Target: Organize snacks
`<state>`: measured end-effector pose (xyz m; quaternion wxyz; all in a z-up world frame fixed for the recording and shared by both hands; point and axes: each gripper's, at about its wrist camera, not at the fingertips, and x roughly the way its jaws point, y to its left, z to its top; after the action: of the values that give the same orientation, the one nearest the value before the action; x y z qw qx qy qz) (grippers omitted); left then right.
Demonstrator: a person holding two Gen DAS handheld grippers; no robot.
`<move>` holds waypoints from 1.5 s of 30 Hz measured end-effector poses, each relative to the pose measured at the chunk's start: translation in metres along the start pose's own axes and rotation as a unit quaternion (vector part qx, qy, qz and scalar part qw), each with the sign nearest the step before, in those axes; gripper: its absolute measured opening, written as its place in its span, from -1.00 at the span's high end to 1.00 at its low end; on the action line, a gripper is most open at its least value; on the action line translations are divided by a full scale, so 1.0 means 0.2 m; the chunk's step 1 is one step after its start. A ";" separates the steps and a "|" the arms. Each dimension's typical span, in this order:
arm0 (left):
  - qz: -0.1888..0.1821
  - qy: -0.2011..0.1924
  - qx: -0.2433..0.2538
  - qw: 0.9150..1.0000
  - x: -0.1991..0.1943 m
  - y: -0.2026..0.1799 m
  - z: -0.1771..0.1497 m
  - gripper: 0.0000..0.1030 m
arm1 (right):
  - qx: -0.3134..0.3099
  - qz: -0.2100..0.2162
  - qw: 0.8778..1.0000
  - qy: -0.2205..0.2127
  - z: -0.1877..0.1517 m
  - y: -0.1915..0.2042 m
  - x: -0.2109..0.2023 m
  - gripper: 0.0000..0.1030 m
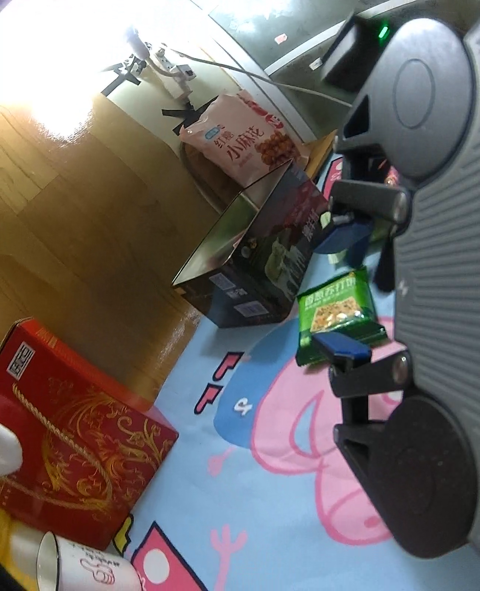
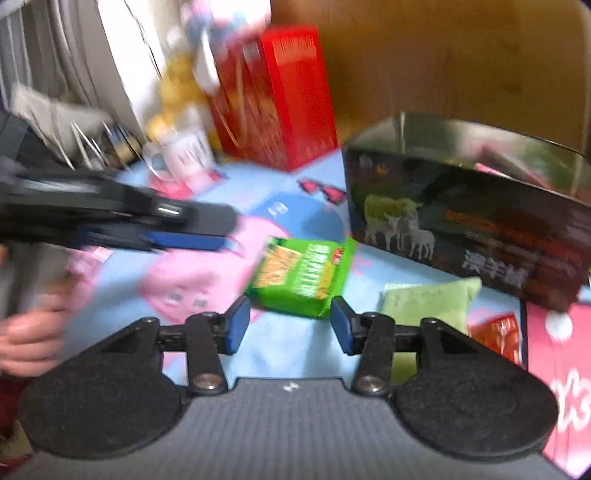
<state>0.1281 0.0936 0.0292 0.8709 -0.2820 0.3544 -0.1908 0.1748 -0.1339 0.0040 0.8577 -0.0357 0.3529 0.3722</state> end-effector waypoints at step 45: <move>0.006 0.018 -0.011 1.000 -0.21 0.09 -0.25 0.07 | -0.055 0.022 0.997 -0.040 -0.29 0.37 -0.14 -0.12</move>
<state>0.0654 0.1127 0.0090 0.8622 -0.2859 0.3741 -0.1872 0.0790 -0.1167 -0.0075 0.8596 -0.0597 0.2978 0.4109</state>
